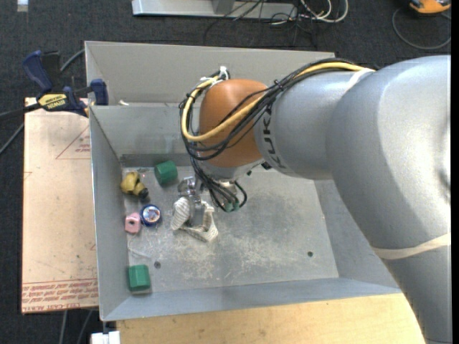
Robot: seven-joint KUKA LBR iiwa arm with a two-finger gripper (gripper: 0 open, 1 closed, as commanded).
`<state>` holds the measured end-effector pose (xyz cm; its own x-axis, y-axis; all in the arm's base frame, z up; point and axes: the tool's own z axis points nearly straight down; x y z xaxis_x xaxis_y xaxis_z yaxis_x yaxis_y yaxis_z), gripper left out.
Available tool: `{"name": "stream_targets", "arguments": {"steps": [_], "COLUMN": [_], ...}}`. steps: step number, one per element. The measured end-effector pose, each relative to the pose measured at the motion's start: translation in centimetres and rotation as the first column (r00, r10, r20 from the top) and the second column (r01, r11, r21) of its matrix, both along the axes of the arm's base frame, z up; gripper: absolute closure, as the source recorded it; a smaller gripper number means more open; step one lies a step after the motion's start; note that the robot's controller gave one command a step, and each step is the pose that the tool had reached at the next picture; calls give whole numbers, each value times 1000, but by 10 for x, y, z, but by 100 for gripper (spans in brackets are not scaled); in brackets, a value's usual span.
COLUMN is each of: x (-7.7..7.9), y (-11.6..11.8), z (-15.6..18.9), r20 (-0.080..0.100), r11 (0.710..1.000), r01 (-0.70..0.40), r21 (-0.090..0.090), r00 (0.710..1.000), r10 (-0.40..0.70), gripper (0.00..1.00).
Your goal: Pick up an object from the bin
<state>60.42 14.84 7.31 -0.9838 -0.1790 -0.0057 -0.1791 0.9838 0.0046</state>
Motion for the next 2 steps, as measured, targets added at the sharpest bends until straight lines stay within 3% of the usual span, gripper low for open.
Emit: {"name": "stream_targets", "arguments": {"steps": [1, 2], "x": [10, 6], "y": [7, 5], "z": [81, 155], "r20": [11, 11], "r11": [1000, 1000], "r01": [-3, -8], "r21": [3, 3], "r00": [1000, 1000], "r10": [3, 8], "gripper": [100, 100]}}
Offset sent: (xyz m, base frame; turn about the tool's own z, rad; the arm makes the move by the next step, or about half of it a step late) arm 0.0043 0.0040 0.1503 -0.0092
